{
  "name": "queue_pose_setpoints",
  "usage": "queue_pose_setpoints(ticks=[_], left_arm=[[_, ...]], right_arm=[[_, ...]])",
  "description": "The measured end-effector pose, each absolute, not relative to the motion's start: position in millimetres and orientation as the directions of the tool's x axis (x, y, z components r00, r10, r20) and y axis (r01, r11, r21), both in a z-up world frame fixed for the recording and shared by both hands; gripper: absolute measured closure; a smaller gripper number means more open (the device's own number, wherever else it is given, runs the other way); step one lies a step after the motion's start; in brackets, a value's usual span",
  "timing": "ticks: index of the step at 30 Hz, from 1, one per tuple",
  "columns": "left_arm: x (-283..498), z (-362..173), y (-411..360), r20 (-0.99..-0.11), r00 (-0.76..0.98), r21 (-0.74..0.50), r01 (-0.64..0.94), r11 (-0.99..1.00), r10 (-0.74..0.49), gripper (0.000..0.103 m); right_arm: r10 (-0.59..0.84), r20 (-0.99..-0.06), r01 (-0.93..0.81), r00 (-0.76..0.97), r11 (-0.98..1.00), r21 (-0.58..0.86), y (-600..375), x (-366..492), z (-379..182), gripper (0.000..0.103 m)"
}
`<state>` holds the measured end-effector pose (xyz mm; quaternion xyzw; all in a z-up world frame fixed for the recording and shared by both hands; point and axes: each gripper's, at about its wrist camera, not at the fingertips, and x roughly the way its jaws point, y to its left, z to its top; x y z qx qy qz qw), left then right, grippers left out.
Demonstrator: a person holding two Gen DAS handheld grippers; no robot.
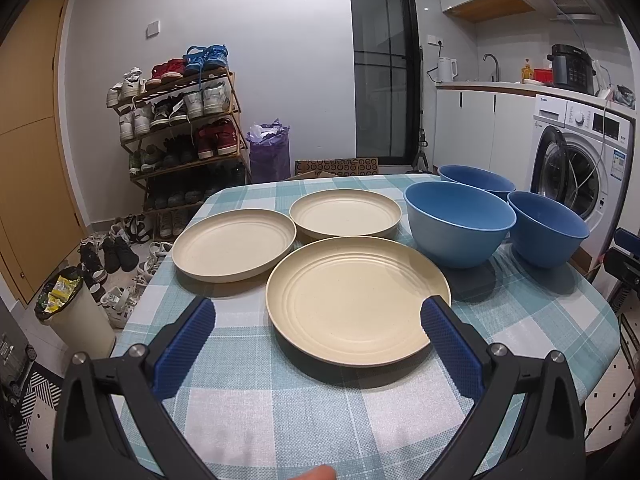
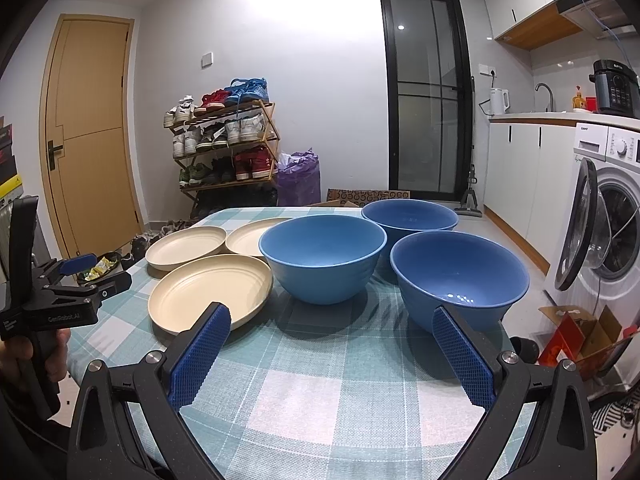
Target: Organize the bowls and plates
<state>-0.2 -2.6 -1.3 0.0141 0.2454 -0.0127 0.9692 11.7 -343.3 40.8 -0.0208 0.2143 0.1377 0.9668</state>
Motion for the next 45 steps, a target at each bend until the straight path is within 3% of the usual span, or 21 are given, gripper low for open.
queue_pose_setpoints(ticks=[45], left_arm=[[-0.7, -0.7, -1.8, -0.479, 0.878, 0.023, 0.034, 0.999, -0.018, 0.000]], right_arm=[[0.263, -0.428, -0.283, 0.864, 0.959, 0.019, -340.3, 13.9, 37.8, 0.000]])
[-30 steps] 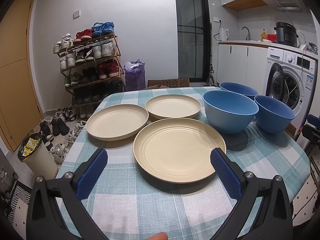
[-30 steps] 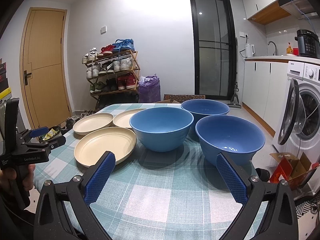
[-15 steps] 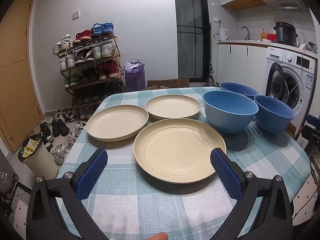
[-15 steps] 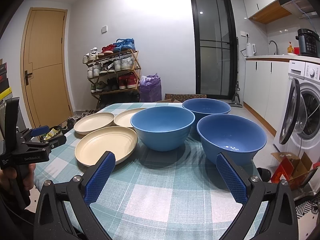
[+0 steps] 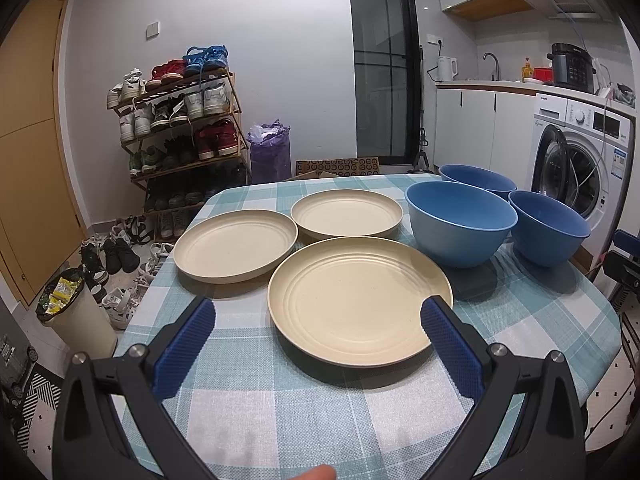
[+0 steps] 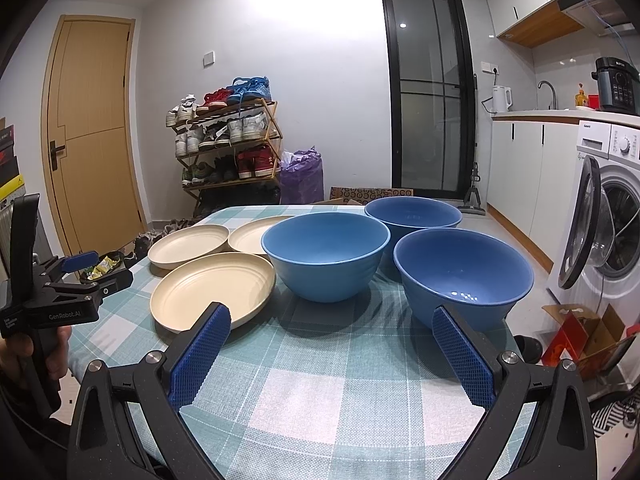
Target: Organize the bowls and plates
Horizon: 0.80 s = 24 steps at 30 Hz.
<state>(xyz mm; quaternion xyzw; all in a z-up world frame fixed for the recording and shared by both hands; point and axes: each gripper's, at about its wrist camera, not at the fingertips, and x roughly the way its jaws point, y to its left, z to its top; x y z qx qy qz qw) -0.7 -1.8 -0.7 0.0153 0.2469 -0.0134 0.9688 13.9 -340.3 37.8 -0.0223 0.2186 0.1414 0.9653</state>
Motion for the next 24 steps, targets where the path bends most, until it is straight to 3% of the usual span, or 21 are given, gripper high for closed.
queue_pose_setpoints(ticks=[24], left_arm=[[3.6, -5.1, 1.2, -0.496, 0.868, 0.022, 0.013, 1.000, -0.001, 0.000]], right_arm=[[0.266, -0.432, -0.286, 0.862, 0.958, 0.020, -340.2, 14.6, 34.0, 0.000]])
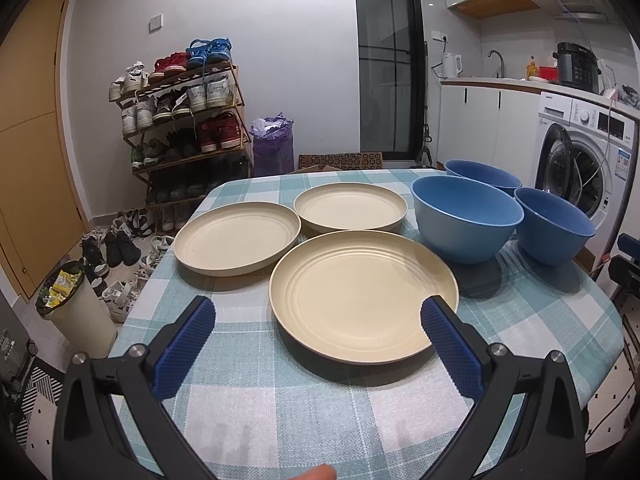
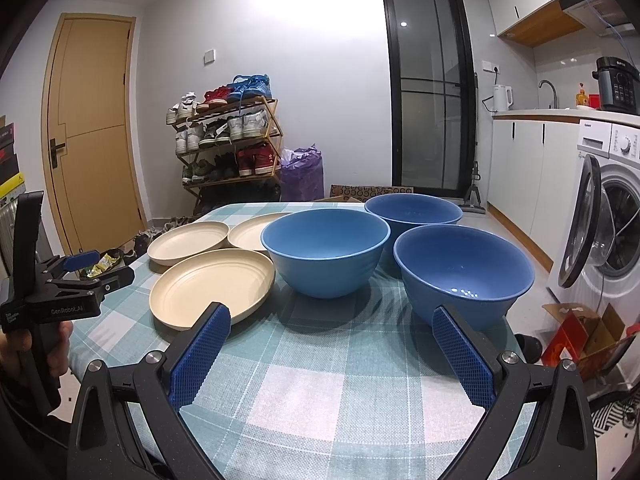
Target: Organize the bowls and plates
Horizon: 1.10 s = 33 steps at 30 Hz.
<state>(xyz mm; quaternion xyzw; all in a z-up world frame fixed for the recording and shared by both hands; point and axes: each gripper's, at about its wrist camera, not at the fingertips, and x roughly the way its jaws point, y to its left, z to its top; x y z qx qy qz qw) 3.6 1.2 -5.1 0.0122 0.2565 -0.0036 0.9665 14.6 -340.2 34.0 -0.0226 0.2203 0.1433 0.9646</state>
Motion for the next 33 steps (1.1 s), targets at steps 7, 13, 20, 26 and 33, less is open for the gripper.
queue_pose_setpoints(ticks=[7, 13, 20, 26, 33], left_arm=[[8, -10, 0, -0.508, 0.861, 0.025, 0.001, 1.000, 0.012, 0.000], [11, -10, 2, -0.508, 0.861, 0.019, 0.012, 1.000, -0.001, 0.000], [10, -5, 4, -0.474, 0.880, 0.023, 0.014, 1.000, -0.002, 0.000], [12, -2, 3, -0.459, 0.888, 0.034, 0.014, 0.999, 0.003, 0.000], [18, -2, 5, -0.474, 0.880, 0.019, 0.033, 0.999, -0.020, 0.000]], right_arm=[[0.276, -0.442, -0.293, 0.853, 0.955, 0.031, -343, 16, 30, 0.000], [0.300, -0.454, -0.297, 0.839, 0.952, 0.080, -349, 23, 27, 0.000], [0.294, -0.466, -0.295, 0.835, 0.953, 0.073, -348, 25, 25, 0.000], [0.296, -0.469, -0.307, 0.832, 0.950, 0.054, -347, 26, 28, 0.000], [0.331, -0.460, -0.341, 0.824, 0.938, 0.064, -344, 30, 34, 0.000]])
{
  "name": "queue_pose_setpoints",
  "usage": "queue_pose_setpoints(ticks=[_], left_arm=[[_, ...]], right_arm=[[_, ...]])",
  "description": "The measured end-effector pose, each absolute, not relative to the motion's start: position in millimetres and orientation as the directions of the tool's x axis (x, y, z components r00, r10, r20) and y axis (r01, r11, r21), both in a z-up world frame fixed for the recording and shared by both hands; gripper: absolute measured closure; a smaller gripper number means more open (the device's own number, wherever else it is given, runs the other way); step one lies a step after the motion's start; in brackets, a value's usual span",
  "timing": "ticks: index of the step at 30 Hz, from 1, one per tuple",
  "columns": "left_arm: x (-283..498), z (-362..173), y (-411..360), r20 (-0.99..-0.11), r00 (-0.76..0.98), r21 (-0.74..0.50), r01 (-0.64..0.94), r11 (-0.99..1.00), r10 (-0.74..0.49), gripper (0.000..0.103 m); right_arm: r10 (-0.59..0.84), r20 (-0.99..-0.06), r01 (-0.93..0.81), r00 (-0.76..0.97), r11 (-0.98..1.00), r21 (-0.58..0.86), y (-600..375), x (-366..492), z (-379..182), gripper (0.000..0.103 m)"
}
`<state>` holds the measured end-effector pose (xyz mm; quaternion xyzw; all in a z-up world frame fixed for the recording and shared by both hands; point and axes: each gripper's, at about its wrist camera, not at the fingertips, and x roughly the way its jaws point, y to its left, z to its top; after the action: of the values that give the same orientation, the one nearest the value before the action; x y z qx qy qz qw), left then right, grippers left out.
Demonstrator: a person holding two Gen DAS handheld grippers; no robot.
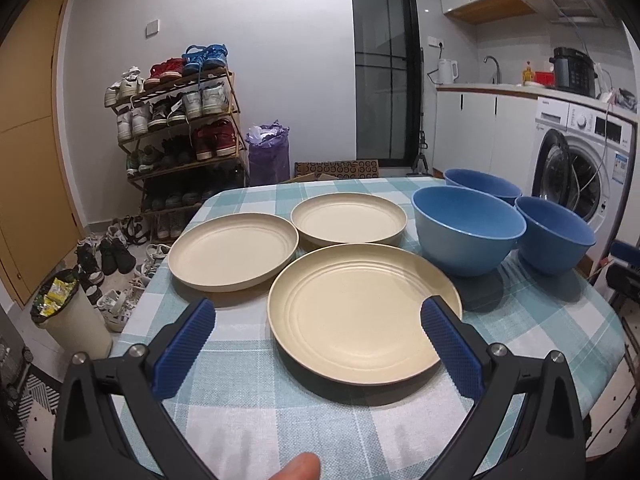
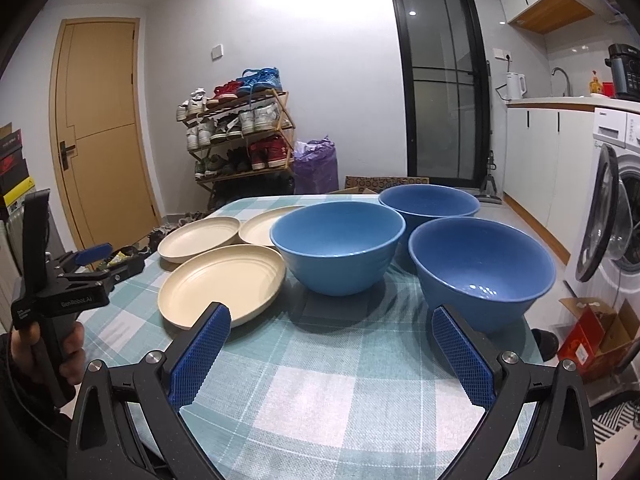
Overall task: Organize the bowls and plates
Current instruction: 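Move both tools forward toward the rim of the large cream plate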
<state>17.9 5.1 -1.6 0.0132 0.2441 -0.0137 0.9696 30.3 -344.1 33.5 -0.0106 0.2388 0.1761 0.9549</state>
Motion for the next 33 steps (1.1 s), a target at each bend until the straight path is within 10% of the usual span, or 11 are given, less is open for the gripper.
queue_pose_setpoints(ticks=[33], left_arm=[[72, 43, 33, -0.461, 0.887, -0.003, 0.009, 1.000, -0.009, 0.000]], right_arm=[[0.364, -0.454, -0.391, 0.813, 0.920, 0.035, -323, 94, 113, 0.000]])
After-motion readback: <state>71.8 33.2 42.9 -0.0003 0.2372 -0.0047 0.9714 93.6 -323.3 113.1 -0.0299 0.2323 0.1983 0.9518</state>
